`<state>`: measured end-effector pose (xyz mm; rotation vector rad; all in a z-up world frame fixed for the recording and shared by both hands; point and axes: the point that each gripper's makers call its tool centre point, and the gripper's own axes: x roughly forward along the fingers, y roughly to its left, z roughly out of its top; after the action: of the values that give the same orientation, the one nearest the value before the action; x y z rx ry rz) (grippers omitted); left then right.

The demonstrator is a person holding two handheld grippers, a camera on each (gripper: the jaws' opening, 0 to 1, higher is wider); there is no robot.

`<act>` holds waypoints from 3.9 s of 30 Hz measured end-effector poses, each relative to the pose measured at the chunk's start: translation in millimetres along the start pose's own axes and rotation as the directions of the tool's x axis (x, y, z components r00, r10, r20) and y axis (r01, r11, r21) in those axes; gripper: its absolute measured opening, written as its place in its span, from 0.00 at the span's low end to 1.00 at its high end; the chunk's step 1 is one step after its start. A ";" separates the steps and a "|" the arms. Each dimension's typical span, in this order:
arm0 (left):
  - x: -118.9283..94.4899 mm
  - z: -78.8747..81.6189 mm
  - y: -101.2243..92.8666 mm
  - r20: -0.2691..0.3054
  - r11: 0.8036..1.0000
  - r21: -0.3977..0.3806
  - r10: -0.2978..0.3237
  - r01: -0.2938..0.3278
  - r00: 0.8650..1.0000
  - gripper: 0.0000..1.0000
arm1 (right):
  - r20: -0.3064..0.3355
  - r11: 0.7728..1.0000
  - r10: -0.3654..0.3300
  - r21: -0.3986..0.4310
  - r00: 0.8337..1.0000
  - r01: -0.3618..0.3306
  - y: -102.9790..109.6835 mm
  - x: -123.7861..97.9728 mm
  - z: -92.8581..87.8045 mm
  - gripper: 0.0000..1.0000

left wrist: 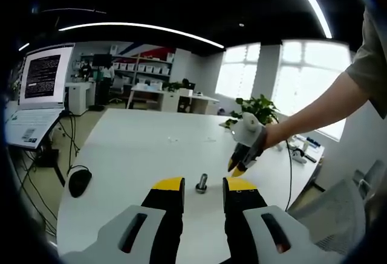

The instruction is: Place the washer onto the threaded stud by aligning its center hole with the stud, sliding it down to the base, and recovering from edge contact or off-axis alignment until the washer reaches the visible bottom stop.

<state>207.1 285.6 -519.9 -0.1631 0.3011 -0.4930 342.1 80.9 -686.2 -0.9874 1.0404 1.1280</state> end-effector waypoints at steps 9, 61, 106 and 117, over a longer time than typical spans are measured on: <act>0.0 -0.3 0.7 -0.001 1.000 -0.002 0.003 -0.003 1.000 0.23 | -0.003 0.999 0.015 -0.043 1.000 -0.016 11.6 12.5 -6.6 0.24; 0.1 -2.3 3.9 -0.011 1.000 -0.012 0.014 -0.014 1.000 0.22 | -0.031 0.989 0.053 0.141 0.998 -0.048 21.7 57.0 -8.7 0.20; 0.5 -3.7 4.2 -0.016 1.000 -0.009 0.014 -0.015 1.000 0.22 | -0.092 0.974 0.022 0.226 0.995 -0.001 15.6 53.0 -12.4 0.13; 0.9 -3.7 2.8 -0.016 1.000 -0.011 0.009 -0.009 1.000 0.22 | -0.013 0.972 -0.005 0.236 1.000 0.008 11.4 33.8 1.4 0.13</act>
<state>207.9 287.3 -524.3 -0.1689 0.3197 -0.4835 334.9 91.2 -719.6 -0.8084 1.1512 0.9673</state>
